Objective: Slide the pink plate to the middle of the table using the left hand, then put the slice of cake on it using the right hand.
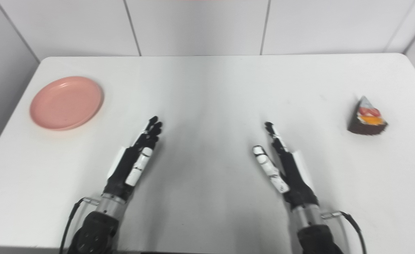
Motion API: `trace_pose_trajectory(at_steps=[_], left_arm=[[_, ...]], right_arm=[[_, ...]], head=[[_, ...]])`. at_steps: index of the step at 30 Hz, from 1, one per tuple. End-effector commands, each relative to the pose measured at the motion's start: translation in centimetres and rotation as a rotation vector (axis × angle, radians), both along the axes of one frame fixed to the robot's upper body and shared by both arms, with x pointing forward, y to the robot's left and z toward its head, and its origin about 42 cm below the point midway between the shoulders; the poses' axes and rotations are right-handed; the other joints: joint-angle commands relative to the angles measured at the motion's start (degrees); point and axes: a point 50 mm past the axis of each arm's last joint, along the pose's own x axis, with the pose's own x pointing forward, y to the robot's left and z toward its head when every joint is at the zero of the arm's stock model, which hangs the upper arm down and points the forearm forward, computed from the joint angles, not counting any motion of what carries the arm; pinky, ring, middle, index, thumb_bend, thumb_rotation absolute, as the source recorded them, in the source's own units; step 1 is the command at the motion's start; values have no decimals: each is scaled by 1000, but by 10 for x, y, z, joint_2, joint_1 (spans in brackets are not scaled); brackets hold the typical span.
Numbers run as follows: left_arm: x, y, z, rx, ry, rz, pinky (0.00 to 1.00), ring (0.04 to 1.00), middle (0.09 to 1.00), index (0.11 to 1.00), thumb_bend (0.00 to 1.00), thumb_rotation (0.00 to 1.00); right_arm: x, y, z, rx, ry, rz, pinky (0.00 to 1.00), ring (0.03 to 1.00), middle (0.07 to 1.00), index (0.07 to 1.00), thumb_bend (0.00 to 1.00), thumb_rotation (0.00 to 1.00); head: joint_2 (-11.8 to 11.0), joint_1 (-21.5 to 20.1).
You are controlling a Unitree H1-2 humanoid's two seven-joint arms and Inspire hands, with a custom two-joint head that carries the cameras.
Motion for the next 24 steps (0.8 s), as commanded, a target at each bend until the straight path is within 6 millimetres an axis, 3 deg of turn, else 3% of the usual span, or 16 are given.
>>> trace_pose_trajectory(at_steps=[1,4,7,12,18,24], left_arm=[[-6,-13,-18,-20,28,2,925,949,957,950,509,1000],[-6,-20,-24,-19,35,1,929,952,958,952,513,1000],[-7,-27,-30,-1,30,-2,933,957,960,957,477,1000],[-5,-38,-40,23,33,5,935,959,959,963,455,1000],[-2,-49,-49,8,37,12,935,959,959,962,448,1000],[0,-55,-53,7,32,13,929,954,955,961,441,1000]], right_arm=[[-3,-7,0,13,-42,16,952,966,962,962,384,1000],[-3,-13,-7,21,-47,19,956,968,962,960,385,1000],[-4,-20,-14,19,-60,23,952,966,962,957,403,1000],[-2,-28,-25,25,-65,29,960,972,968,960,411,1000],[0,-33,-32,52,-48,27,995,991,980,967,394,1000],[2,-36,-35,44,-32,18,1000,994,986,972,400,1000]], head=[[-2,4],[-37,42],[-51,58],[-97,113],[-127,145],[-140,149]])
